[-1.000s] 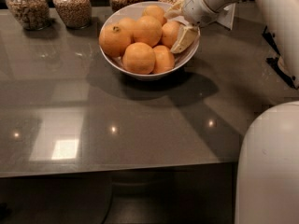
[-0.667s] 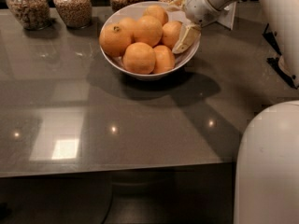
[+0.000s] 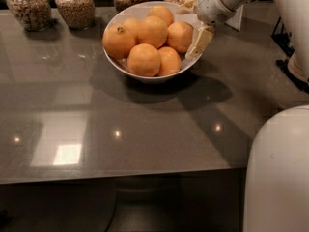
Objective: Pick orange from white bowl
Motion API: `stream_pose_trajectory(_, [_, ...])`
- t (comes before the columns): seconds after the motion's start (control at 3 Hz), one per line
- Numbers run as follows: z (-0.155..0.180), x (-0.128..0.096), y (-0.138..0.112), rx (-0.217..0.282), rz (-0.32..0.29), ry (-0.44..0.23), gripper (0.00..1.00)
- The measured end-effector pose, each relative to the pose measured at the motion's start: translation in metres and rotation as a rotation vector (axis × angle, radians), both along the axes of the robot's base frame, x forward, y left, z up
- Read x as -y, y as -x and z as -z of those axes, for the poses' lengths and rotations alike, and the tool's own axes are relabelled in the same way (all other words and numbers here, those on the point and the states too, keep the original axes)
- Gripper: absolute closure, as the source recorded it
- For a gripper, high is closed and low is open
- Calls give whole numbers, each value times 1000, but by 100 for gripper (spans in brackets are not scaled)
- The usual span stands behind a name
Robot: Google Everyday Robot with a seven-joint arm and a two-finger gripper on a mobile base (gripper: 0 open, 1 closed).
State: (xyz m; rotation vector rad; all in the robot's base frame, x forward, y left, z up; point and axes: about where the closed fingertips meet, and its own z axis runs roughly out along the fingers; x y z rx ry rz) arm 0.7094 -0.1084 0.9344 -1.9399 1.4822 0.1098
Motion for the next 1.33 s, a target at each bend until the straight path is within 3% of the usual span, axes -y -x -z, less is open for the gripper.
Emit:
stream_pose_trajectory(1.0, [25, -4, -22, 18, 1, 56, 28])
stream_pose_trajectory(1.33, [33, -8, -27, 9, -1, 57, 47])
